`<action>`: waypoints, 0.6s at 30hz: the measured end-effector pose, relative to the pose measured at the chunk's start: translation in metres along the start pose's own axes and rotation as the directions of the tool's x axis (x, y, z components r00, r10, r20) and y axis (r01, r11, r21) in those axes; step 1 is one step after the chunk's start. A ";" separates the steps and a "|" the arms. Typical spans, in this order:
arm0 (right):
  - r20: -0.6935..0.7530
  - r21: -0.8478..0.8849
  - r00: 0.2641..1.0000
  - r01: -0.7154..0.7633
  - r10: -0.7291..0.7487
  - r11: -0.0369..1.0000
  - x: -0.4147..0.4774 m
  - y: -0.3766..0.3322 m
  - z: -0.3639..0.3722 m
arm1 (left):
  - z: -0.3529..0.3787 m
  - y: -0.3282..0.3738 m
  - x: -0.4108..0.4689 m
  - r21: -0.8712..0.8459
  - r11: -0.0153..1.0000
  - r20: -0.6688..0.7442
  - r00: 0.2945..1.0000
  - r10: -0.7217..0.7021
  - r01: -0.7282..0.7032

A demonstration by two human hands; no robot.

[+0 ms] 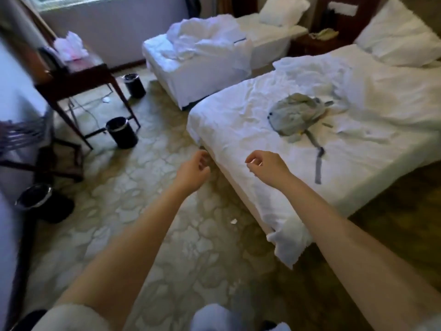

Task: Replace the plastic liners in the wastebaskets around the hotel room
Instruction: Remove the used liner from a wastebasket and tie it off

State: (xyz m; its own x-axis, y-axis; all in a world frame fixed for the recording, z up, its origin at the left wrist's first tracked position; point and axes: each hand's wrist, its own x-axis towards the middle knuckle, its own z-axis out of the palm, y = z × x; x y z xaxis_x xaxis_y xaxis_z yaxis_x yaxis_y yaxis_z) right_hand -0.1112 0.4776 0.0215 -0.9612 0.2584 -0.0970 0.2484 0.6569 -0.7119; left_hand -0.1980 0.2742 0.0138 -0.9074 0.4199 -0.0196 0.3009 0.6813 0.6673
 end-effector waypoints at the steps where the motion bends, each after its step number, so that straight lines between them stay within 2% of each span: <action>1: 0.031 -0.002 0.999 0.031 -0.031 1.000 0.022 -0.009 0.006 | -0.010 -0.009 0.010 -0.001 0.999 -0.024 0.999 -0.039 0.039; 7: 0.168 -0.002 0.967 0.192 -0.189 0.981 0.159 -0.068 0.047 | -0.057 -0.084 0.098 -0.029 0.982 -0.116 0.975 -0.187 0.185; 10: 0.163 -0.006 0.957 0.243 -0.239 0.970 0.238 -0.096 0.066 | -0.085 -0.121 0.166 -0.071 0.978 -0.152 0.967 -0.205 0.196; 13: 0.165 -0.028 0.960 0.236 -0.228 0.971 0.329 -0.130 0.084 | -0.118 -0.157 0.247 -0.143 0.966 -0.156 0.959 -0.235 0.213; 18: 0.178 -0.077 0.963 0.221 -0.204 0.972 0.441 -0.167 0.097 | -0.164 -0.191 0.361 -0.158 0.967 -0.129 0.967 -0.221 0.200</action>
State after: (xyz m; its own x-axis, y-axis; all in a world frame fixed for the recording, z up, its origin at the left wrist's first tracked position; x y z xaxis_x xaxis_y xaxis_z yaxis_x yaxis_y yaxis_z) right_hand -0.5886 0.4132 0.0307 -0.9973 -0.0117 -0.0718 0.0388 0.7501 -0.6602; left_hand -0.6315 0.1974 0.0010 -0.9815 0.1781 -0.0700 0.0635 0.6482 0.7588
